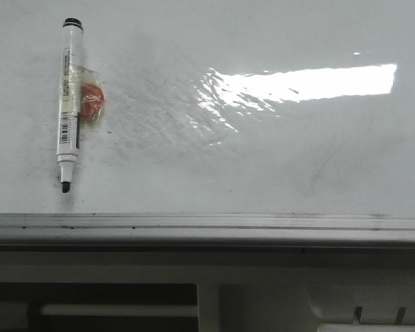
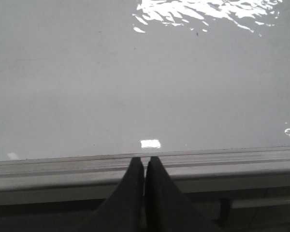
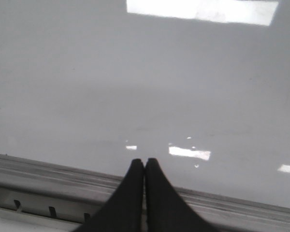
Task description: Write number 8 on whiteboard
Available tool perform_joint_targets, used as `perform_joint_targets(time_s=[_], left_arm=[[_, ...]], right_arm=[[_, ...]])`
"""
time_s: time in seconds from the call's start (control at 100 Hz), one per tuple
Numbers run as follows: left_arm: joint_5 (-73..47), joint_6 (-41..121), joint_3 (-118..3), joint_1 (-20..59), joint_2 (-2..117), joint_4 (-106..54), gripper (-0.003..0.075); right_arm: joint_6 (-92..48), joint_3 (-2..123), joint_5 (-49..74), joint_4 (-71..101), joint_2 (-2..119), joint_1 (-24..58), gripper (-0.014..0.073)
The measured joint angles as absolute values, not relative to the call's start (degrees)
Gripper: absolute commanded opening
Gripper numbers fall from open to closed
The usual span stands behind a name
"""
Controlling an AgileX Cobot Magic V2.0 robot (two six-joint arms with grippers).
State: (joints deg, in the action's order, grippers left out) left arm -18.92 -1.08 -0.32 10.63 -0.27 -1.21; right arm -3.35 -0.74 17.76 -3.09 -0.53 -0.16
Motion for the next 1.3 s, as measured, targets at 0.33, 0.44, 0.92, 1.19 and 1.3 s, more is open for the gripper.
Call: perform_joint_targets(time_s=[0.33,0.44,0.92,1.19,1.3], left_arm=[[-18.92,-1.08,-0.32,10.63,-0.27,-1.21,-0.0020],[-18.92,-1.08,-0.32,10.63,-0.27,-1.21,-0.0020],[-18.92,-1.08,-0.32,10.63,-0.27,-1.21,-0.0020],[-8.44,-1.08,-0.32,10.63,-0.27,-23.35,-0.0020],[-2.71,-1.08,-0.32,10.63,-0.27,-31.25,-0.0020]], right_arm=[[-3.35,-0.74,17.76,-3.09,-0.53,-0.16,-0.0043],[-3.35,-0.74,17.76,-3.09,-0.53,-0.16,-0.0042],[-3.35,-0.74,12.90,-2.73,-0.53,-0.16,-0.0042],[-3.35,-0.74,-1.16,13.54,-0.53,-0.16,-0.0043],[-3.35,-0.74,-1.99,18.16,-0.53,-0.16,-0.0042]])
